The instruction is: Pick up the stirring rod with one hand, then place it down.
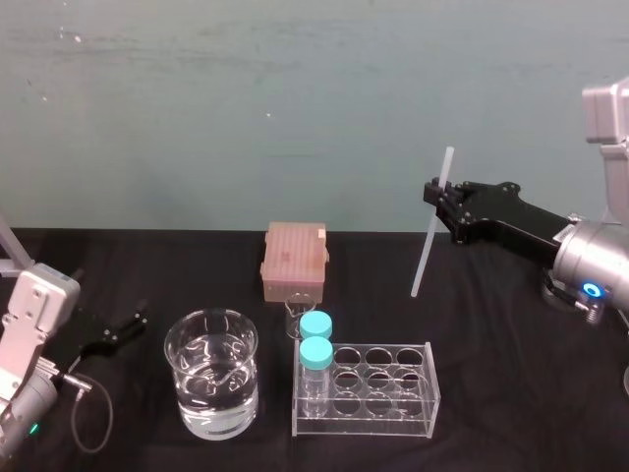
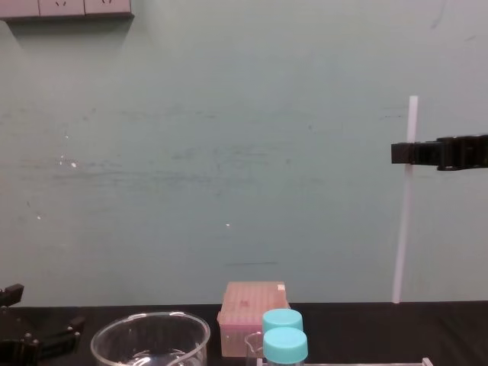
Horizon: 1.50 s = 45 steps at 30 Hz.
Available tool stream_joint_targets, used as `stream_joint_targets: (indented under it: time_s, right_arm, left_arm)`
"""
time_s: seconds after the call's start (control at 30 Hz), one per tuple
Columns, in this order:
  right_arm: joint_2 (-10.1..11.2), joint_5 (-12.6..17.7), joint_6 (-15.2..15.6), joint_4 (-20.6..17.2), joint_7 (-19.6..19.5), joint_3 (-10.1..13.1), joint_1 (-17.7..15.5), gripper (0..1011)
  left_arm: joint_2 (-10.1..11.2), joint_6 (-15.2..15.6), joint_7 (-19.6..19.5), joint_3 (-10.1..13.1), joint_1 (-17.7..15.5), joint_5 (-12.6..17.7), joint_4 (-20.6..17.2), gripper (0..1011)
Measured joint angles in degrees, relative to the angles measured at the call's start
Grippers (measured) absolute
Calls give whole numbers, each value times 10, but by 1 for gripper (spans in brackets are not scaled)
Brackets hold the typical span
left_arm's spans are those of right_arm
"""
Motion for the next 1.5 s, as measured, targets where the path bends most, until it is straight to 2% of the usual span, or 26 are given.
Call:
stream_joint_targets:
  time_s: [0.13,0.4,0.93,1.5]
  right_arm:
    - [-13,-13,-8,24,-2,-6,13,72]
    - [-23,-30,-16,37,-1,-8,17,72]
    - [-25,-34,-12,24,11,5,12,72]
    - [-24,-32,-6,23,11,6,12,72]
  left_arm:
    - [0,0,0,0,0,0,0,1005]
    - [0,0,0,0,0,0,0,1005]
    - [0,0,0,0,0,0,0,1005]
    - [0,0,0,0,0,0,0,1005]
